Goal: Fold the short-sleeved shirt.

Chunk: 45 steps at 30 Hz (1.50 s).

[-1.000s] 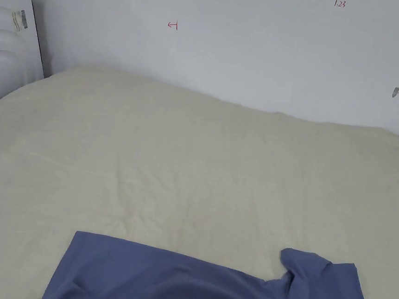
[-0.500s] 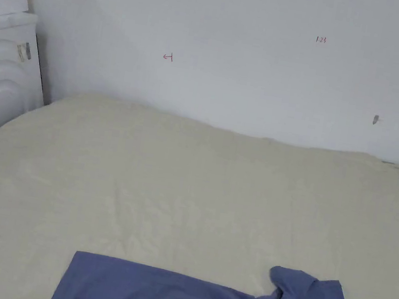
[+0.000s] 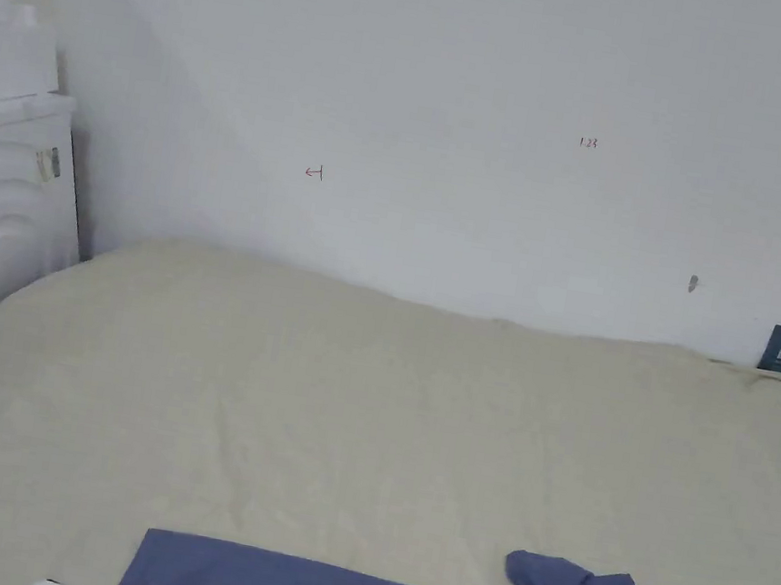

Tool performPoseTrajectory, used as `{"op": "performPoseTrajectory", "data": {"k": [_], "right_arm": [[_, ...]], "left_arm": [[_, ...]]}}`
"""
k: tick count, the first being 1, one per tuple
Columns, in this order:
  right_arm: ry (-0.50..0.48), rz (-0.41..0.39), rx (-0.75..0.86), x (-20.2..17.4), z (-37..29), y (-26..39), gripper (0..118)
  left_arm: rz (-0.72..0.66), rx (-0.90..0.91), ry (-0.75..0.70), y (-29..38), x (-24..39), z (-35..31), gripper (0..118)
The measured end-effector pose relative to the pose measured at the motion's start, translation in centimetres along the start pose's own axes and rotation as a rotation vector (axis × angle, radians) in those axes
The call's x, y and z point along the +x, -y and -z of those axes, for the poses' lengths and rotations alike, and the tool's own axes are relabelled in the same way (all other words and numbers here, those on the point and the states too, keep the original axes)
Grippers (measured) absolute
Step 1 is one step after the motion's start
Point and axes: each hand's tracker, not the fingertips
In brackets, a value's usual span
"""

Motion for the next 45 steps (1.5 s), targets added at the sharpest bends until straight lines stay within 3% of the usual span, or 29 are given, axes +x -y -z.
{"op": "performPoseTrajectory", "data": {"k": [2,8,12,19,21,24,25,35,38,40,45], "right_arm": [[-0.003,-0.006,0.009,-0.1,-0.2,0.5,2],[0.023,-0.032,-0.015,-0.3,-0.1,1.2,1],[0.024,-0.056,-0.021,-0.6,0.3,1.3,1],[-0.009,-0.031,-0.042,-1.0,0.9,1.4,1],[-0.020,-0.025,-0.051,-0.9,1.0,1.6,1],[-0.026,-0.017,-0.075,-0.6,1.7,2.1,1],[-0.020,-0.013,-0.080,-0.6,1.8,2.2,1],[0.040,0.055,-0.211,1.8,4.1,3.9,1],[0.035,0.105,-0.237,2.8,4.6,4.2,1],[0.036,0.126,-0.250,3.3,4.9,4.4,1],[0.054,0.124,-0.273,3.6,5.3,4.9,1]], "left_arm": [[0.013,-0.010,0.010,0.3,0.2,-0.4,0],[0.066,-0.050,-0.042,1.8,0.3,-0.9,0],[0.037,-0.070,-0.031,2.1,-0.4,-1.0,0],[-0.016,-0.154,-0.024,2.5,-2.6,2.1,0],[-0.035,-0.153,-0.020,2.2,-3.6,4.1,14],[-0.027,-0.167,-0.031,1.3,-5.3,9.0,57],[-0.026,-0.188,-0.044,0.9,-5.8,10.8,64],[-0.087,-0.414,-0.094,1.5,-12.6,28.8,65],[-0.047,-0.503,-0.152,2.7,-12.9,31.3,66],[-0.060,-0.536,-0.115,3.7,-13.3,32.4,69],[-0.016,-0.476,-0.130,4.0,-12.6,31.4,66]]}}
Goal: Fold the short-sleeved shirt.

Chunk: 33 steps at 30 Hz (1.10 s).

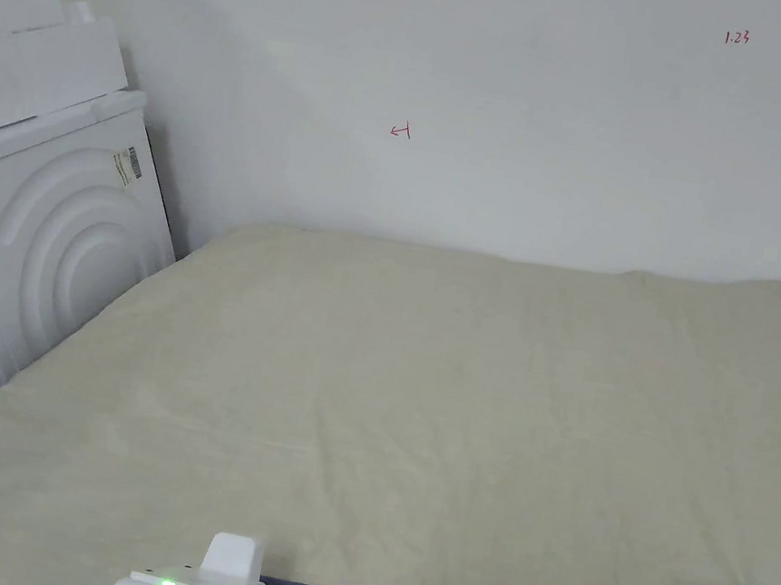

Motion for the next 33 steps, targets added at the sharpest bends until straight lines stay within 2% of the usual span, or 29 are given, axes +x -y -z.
{"op": "performPoseTrajectory", "data": {"k": [1,2,3,4,5,6,9,10,12,13,14,18,19,21,23,27,29,30,31,33], "right_arm": [[-0.003,0.003,-0.002,0.0,0.1,0.0,1],[-0.005,0.006,-0.002,0.0,0.1,0.0,1],[-0.010,0.006,0.001,-0.1,0.1,-0.1,2],[-0.013,0.006,0.000,0.0,0.1,-0.1,2],[-0.017,0.004,0.001,0.0,0.2,-0.2,2],[-0.019,0.001,0.003,0.1,0.2,-0.4,2],[-0.017,-0.021,0.025,0.0,0.4,-2.0,9],[-0.010,-0.038,0.046,0.3,0.7,-2.8,18],[0.008,-0.071,0.052,1.1,2.2,-5.6,69],[0.012,-0.091,0.021,1.7,3.5,-7.1,87],[0.011,-0.096,0.014,2.5,5.0,-8.7,93],[0.032,-0.089,-0.136,6.2,13.5,-14.5,92],[0.067,-0.080,-0.171,6.8,15.6,-15.2,91],[0.100,-0.082,-0.184,8.1,19.5,-16.1,81],[0.146,-0.122,-0.271,8.4,22.4,-16.6,80],[0.163,-0.178,-0.442,8.5,26.4,-15.0,80],[0.172,-0.188,-0.381,8.1,25.6,-15.0,80],[0.174,-0.191,-0.370,7.9,25.2,-15.0,75],[0.153,-0.203,-0.354,7.7,24.9,-14.9,64],[0.141,-0.209,-0.346,7.2,24.1,-14.8,26]], "left_arm": [[0.021,0.003,-0.032,0.1,0.5,-0.1,58],[0.074,0.031,-0.035,0.4,1.4,-0.5,42],[0.133,0.049,-0.029,0.8,2.5,-0.9,20],[0.187,0.039,-0.014,1.1,3.4,-0.7,6],[0.249,0.011,-0.095,1.3,4.2,-0.2,6],[0.248,-0.001,-0.085,1.1,4.3,0.2,6],[0.092,-0.053,-0.026,0.1,2.7,0.9,6],[0.083,-0.062,-0.014,-0.1,2.5,0.9,6],[0.102,-0.069,-0.010,-0.5,2.1,0.9,6],[0.099,-0.072,-0.010,-0.4,2.1,1.0,6],[0.096,-0.074,-0.013,-0.4,2.2,1.1,6],[0.103,-0.067,-0.025,-0.3,2.5,0.8,6],[0.099,-0.064,-0.024,-0.2,2.5,0.7,6],[0.089,-0.056,-0.013,-0.1,2.1,0.6,6],[0.068,-0.054,0.001,-0.1,1.7,0.6,6],[0.044,-0.056,0.015,-0.2,1.3,0.6,6],[0.043,-0.057,0.018,-0.2,1.4,0.6,6],[0.042,-0.059,0.017,-0.2,1.4,0.6,6],[0.046,-0.060,0.013,-0.3,1.7,0.4,6],[0.046,-0.058,-0.002,-0.4,2.0,0.1,6]]}}
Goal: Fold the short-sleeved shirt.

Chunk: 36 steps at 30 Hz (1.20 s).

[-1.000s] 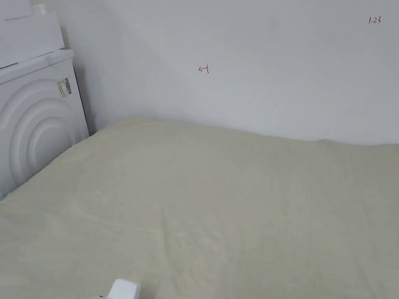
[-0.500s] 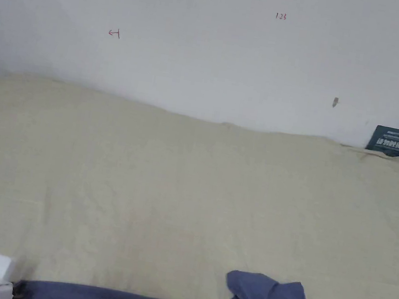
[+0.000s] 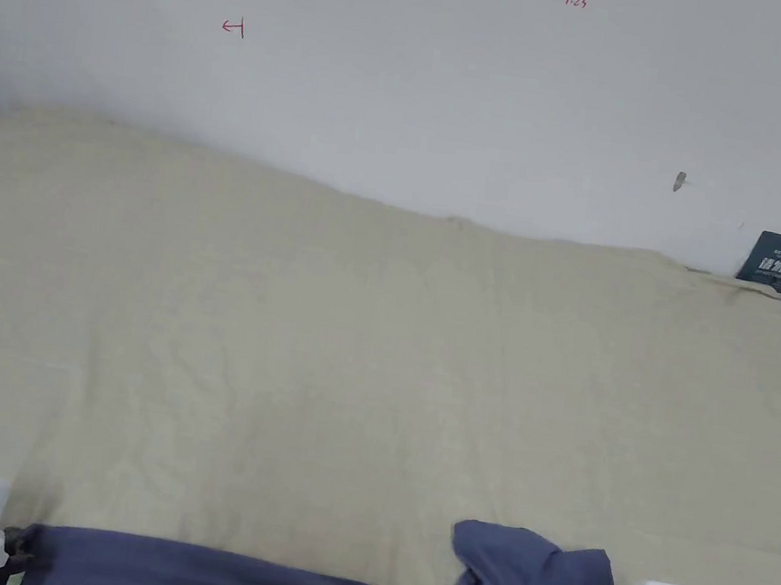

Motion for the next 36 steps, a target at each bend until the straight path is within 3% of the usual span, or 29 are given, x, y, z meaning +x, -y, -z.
{"op": "performPoseTrajectory", "data": {"k": [1,2,7,11,15,24,30,36], "right_arm": [[-0.008,-0.002,0.003,-0.1,-0.1,0.1,7],[-0.015,-0.002,0.008,-0.3,-0.1,0.3,3],[-0.056,0.029,0.058,0.2,-1.2,0.7,2],[-0.176,0.106,0.151,1.6,-5.1,1.1,2],[-0.219,0.135,0.245,2.1,-10.7,2.9,2],[-0.252,0.217,0.325,2.3,-19.4,14.7,2],[-0.215,0.325,0.216,2.1,-16.8,20.1,2],[-0.179,0.279,0.161,1.3,-13.4,20.5,2]], "left_arm": [[-0.013,-0.001,-0.006,-0.2,0.1,-0.3,6],[-0.041,-0.008,-0.008,-0.5,0.1,-0.5,6],[-0.070,0.024,0.034,-0.7,-0.7,-1.6,5],[-0.128,0.124,0.169,-0.3,-2.6,-6.2,5],[-0.161,0.232,0.310,1.1,-5.2,-12.0,5],[-0.215,0.275,0.399,11.1,-7.0,-21.8,5],[-0.229,0.127,0.380,16.2,-5.6,-19.3,5],[-0.245,0.057,0.349,17.8,-5.6,-15.6,5]]}}
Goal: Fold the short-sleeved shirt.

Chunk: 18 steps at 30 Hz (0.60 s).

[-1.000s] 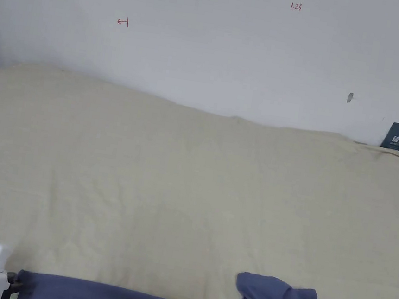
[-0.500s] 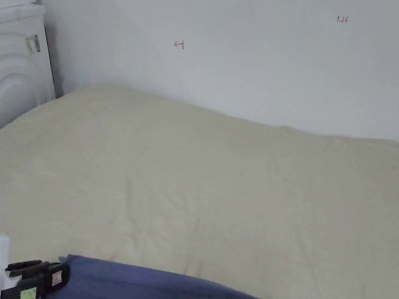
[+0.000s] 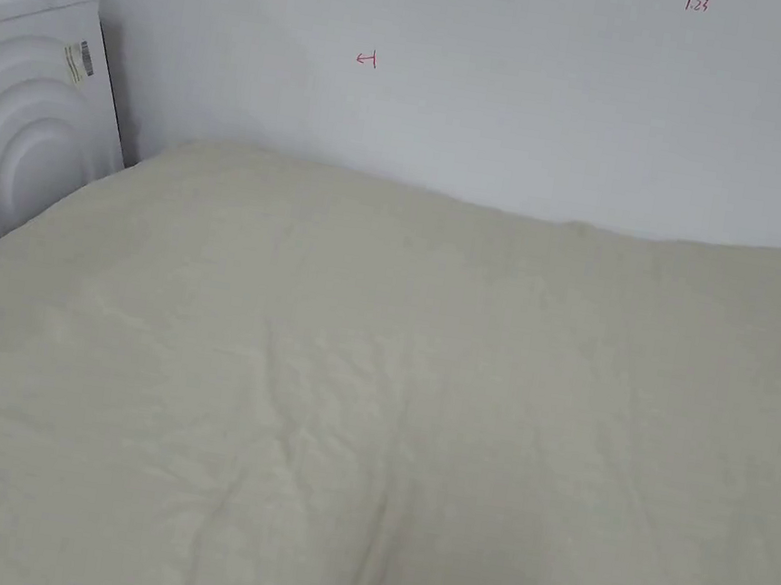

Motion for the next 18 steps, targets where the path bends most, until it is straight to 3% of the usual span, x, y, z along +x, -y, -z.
{"op": "performPoseTrajectory", "data": {"k": [2,3,4,5,6,7,11,15,18], "right_arm": [[0.018,-0.026,0.006,-0.5,0.2,-0.1,2],[0.031,-0.074,0.011,-0.5,0.0,-0.3,6],[0.059,-0.119,0.029,-1.0,-0.6,-0.3,19],[0.109,-0.184,0.059,-1.6,-1.4,-0.3,50],[0.170,-0.242,0.105,-2.2,-2.5,-0.3,71],[0.215,-0.281,0.152,-2.5,-3.6,-0.3,78],[0.241,-0.424,0.394,-7.4,-8.9,-1.5,78],[0.157,-0.444,0.585,-11.9,-12.5,-2.5,78],[0.081,-0.444,0.627,-14.9,-13.6,-2.9,78]], "left_arm": [[0.024,0.003,-0.015,0.0,-0.4,0.3,8],[0.034,0.005,-0.018,-0.2,-0.3,0.0,16],[0.049,0.008,-0.029,-0.3,-0.1,-0.4,27],[0.071,0.021,-0.054,-0.6,0.0,-1.3,48],[0.108,0.049,-0.108,-0.9,0.2,-2.5,56],[0.143,0.091,-0.157,-1.4,0.7,-3.6,56],[0.295,0.333,-0.223,-4.2,6.0,-8.9,59],[0.357,0.527,-0.177,-6.1,12.6,-12.4,76],[0.362,0.604,-0.129,-6.3,16.5,-13.3,79]]}}
